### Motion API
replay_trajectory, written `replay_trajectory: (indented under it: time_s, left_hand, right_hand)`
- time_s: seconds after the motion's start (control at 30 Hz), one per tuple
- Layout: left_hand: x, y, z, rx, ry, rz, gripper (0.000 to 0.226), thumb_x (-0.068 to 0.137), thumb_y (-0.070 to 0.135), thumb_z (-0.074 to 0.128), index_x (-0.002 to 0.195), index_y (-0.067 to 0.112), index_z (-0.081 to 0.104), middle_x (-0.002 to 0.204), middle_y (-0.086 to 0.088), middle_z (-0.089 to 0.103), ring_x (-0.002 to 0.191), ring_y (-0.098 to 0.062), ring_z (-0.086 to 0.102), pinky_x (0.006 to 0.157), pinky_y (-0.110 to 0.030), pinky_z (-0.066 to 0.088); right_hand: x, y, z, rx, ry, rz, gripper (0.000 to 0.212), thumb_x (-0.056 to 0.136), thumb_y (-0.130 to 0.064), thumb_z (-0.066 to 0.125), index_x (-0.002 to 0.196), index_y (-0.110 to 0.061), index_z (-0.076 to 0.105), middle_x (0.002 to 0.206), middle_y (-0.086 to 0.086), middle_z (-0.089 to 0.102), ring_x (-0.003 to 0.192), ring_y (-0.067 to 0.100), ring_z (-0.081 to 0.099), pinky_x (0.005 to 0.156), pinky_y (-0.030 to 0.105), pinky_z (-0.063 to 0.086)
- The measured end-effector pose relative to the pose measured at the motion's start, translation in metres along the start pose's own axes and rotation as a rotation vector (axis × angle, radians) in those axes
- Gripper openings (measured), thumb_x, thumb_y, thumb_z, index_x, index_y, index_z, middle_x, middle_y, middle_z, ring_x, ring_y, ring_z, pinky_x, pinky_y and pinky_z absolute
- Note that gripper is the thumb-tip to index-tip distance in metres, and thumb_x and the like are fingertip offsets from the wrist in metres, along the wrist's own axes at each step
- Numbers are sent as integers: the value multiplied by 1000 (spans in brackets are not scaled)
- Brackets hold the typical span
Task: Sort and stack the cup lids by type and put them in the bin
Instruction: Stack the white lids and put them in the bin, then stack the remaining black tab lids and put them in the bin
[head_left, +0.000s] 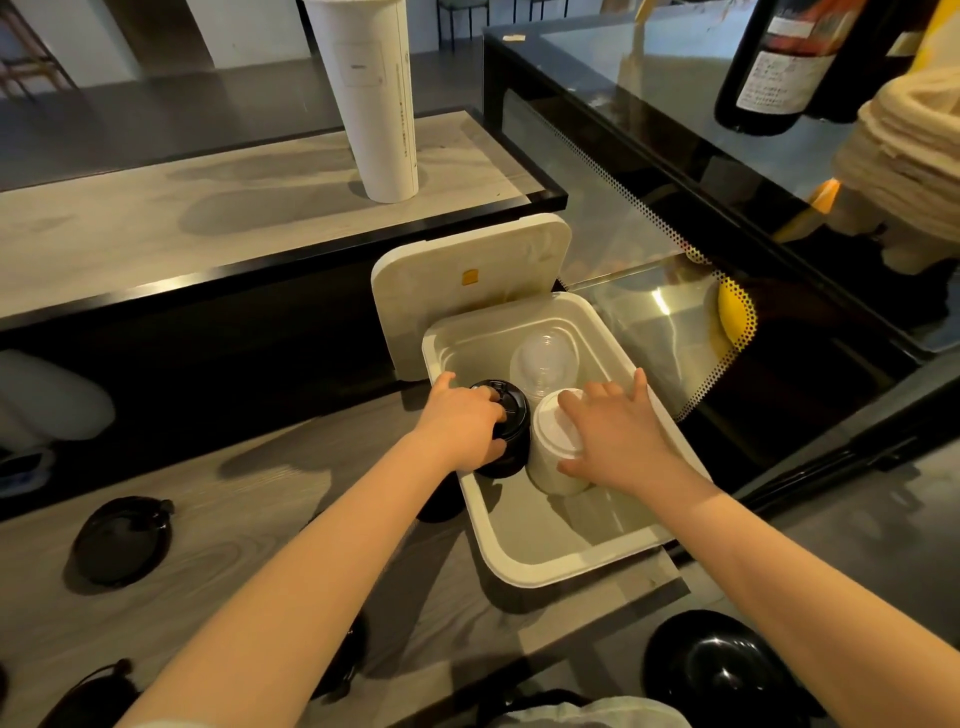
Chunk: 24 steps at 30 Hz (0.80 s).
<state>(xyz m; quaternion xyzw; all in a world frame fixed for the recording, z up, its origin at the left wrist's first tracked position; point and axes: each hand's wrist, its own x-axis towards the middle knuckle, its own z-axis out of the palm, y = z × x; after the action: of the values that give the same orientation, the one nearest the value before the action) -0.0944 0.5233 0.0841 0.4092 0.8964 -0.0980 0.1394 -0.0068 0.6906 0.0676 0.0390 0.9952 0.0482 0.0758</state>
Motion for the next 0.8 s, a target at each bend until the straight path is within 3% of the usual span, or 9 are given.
replay_trajectory:
  time_s: [0.27,0.43,0.53,0.6,0.67,0.8]
  left_hand:
    - [-1,-1,-4,14,-32,11,45,95,41,42,135,21,49,146,-2,41,130,-22,43,115,-47,8]
    - [-11,-9,-10,-29,134,31,38,92,38,45,122,18,59,128,-1,54,118,-20,51,104,-42,29]
    - [-31,-25,-15,-66,259,1,36,92,36,45,120,19,61,127,2,56,121,-17,49,106,-42,28]
    - [-51,-39,-16,-83,320,-41,37,92,36,45,122,21,60,129,4,56,123,-15,47,109,-44,28]
    - [-75,-54,-13,-91,347,-99,39,93,35,46,126,20,58,133,2,54,127,-16,44,110,-43,29]
    - [-124,-82,9,-129,337,-205,43,93,36,48,131,17,54,140,-1,49,132,-17,40,107,-38,31]
  right_hand:
    - [-10,-1,-2,34,29,21,73,74,-65,58,129,-22,40,129,4,47,126,27,38,112,60,5]
    - [-21,-7,-14,95,93,35,62,85,-57,49,136,-24,37,141,3,40,133,26,32,113,57,5]
    - [-22,-21,-28,170,130,-1,56,89,-51,49,137,-24,39,141,1,42,133,24,33,113,50,13]
    - [-20,-36,-38,229,175,-42,50,89,-47,50,132,-22,47,130,0,51,125,25,42,110,45,24]
    - [-18,-55,-47,302,214,-102,46,89,-43,52,128,-19,51,121,1,56,117,27,49,103,41,34]
    - [-24,-103,-58,292,292,-268,44,91,-41,51,127,-17,53,119,2,60,110,26,53,93,37,39]
